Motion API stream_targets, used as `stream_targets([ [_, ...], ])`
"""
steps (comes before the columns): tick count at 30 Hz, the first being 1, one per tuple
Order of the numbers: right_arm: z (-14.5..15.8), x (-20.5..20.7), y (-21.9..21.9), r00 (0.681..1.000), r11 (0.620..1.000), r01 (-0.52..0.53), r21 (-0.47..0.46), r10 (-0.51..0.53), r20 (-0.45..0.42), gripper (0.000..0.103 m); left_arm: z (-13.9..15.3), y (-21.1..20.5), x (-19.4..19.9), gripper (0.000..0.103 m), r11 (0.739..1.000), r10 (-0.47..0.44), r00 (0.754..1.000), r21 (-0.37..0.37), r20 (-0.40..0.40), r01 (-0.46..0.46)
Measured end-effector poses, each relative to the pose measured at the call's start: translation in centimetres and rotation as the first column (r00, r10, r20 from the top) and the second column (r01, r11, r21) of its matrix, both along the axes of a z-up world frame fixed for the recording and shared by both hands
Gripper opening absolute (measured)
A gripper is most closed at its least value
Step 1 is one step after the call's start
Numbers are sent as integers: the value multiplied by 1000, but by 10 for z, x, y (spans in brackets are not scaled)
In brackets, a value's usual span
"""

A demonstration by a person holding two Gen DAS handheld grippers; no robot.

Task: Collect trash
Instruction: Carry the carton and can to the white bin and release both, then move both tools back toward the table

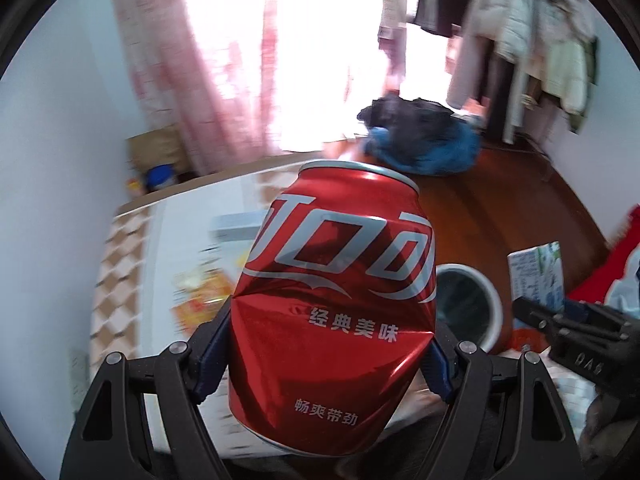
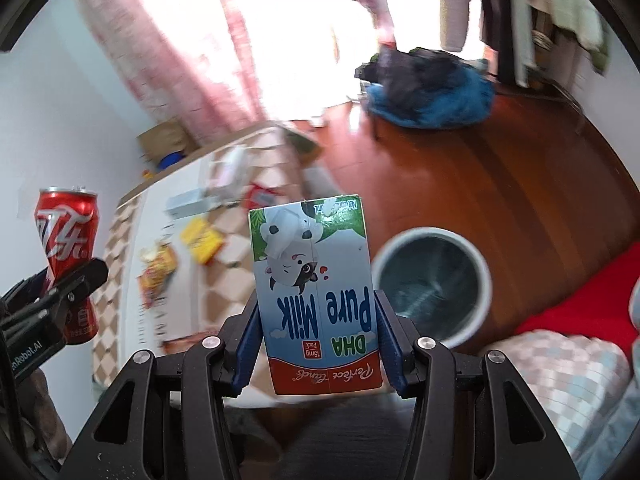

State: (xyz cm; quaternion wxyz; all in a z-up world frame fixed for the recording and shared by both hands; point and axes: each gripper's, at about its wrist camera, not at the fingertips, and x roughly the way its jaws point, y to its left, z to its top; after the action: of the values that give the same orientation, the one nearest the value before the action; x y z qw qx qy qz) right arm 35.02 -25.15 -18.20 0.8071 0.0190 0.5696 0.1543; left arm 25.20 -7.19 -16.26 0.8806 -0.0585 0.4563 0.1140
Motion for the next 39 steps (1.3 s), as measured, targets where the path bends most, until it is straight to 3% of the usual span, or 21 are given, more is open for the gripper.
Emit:
stream_targets([
  [6, -48, 33, -85, 988, 990, 126, -69, -131, -80, 53, -42, -67, 82, 77, 980, -143, 988, -150, -67, 131],
  [8, -69, 46, -106, 980, 984, 151, -89, -161, -115, 53, -72, -84, 116, 77, 955, -182, 976, -258, -117, 148],
  [15, -147, 92, -149, 951, 971, 191, -142, -219, -217, 53, -165, -117, 194, 78, 906, -248, 929, -406, -277, 121],
  [19, -192, 116, -157, 929, 968, 200, -150, -236, -284, 54, -200, -120, 221, 79, 898, -228, 908, -437, -350, 57],
  [22, -225, 128, -164, 912, 968, 212, -134, -245, -330, 55, -224, -117, 234, 86, 903, -194, 893, -431, -406, 0],
  [23, -236, 132, -167, 903, 968, 215, -131, -248, -350, 61, -228, -118, 233, 91, 904, -189, 890, -427, -415, -7],
  [24, -243, 133, -170, 897, 966, 222, -129, -255, -361, 79, -232, -118, 235, 93, 911, -180, 885, -412, -429, -15],
  [25, -248, 132, -174, 892, 965, 232, -124, -262, -368, 87, -233, -119, 233, 93, 918, -175, 885, -397, -432, -13],
  [28, -254, 129, -181, 887, 961, 249, -120, -276, -370, 93, -227, -119, 224, 94, 944, -158, 889, -329, -430, 9],
  [30, -257, 124, -184, 881, 958, 255, -133, -287, -377, 103, -220, -118, 216, 94, 967, -138, 895, -255, -424, 29],
  [33, -261, 117, -184, 883, 952, 240, -193, -296, -364, 103, -215, -116, 207, 94, 989, -95, 908, -144, -409, 39],
  [39, -246, 99, -179, 893, 942, 224, -252, -301, -334, 103, -204, -113, 189, 94, 994, -84, 913, -95, -400, 50],
])
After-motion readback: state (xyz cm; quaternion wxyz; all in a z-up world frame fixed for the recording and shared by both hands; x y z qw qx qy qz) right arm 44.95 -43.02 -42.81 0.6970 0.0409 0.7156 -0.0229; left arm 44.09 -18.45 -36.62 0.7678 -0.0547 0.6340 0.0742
